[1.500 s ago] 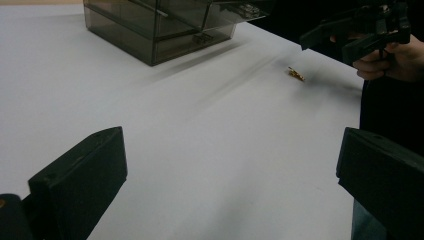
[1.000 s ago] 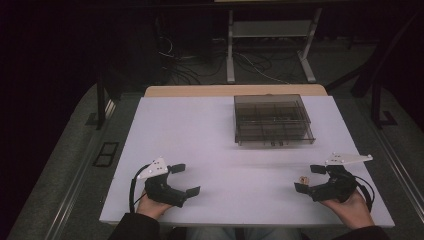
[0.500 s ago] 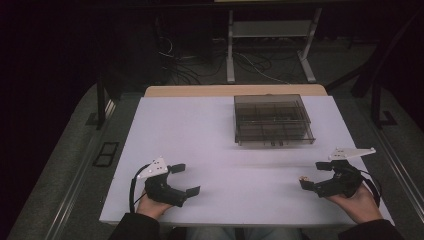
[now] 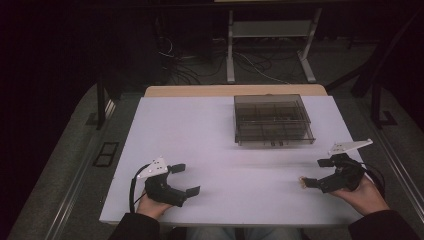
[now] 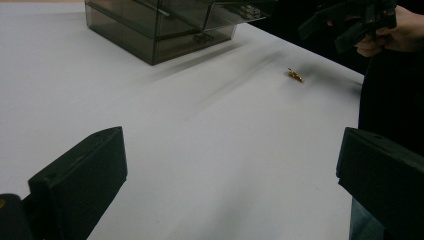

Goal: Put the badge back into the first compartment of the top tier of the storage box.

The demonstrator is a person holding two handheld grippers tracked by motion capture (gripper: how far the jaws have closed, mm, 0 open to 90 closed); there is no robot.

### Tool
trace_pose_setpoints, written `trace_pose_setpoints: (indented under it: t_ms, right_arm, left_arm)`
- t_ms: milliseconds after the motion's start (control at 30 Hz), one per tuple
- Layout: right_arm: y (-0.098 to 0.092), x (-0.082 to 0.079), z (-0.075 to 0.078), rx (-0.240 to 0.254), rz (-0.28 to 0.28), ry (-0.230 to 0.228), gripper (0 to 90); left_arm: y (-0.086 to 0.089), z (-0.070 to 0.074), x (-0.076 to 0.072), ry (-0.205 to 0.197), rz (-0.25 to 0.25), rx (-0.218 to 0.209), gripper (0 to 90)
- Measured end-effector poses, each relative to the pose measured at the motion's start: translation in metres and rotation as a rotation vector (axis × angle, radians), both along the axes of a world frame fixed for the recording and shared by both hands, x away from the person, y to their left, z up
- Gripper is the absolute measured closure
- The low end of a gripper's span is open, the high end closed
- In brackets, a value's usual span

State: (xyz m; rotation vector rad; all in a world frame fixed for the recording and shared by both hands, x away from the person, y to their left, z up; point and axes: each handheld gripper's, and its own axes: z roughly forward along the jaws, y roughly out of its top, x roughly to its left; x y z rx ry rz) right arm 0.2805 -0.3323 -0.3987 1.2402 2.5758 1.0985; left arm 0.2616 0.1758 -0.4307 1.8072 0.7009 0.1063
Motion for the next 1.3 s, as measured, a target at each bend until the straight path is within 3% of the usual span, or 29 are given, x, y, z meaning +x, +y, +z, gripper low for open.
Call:
trace_pose_setpoints:
  t_ms: [333, 967, 1167, 1200, 1300]
  right_arm:
    - [0.006, 0.006, -0.010, -0.073, 0.064, 0.047, 0.2]
    - [0.016, 0.012, -0.024, -0.150, 0.161, 0.065, 0.2]
    - [0.018, 0.014, -0.029, -0.183, 0.154, 0.088, 0.3]
    - [0.018, 0.015, -0.030, -0.188, 0.160, 0.088, 6.4]
    - [0.019, 0.014, -0.031, -0.188, 0.177, 0.083, 7.7]
  left_arm:
    - [-0.001, 0.000, 0.000, 0.003, -0.006, 0.000, 0.0]
    - [-0.003, 0.000, 0.000, -0.002, -0.022, 0.008, 0.0]
    - [-0.004, 0.000, 0.000, -0.002, -0.025, 0.012, 0.0]
    - [-0.004, 0.000, 0.000, -0.002, -0.026, 0.013, 0.0]
    - [-0.004, 0.000, 0.000, -0.001, -0.028, 0.015, 0.0]
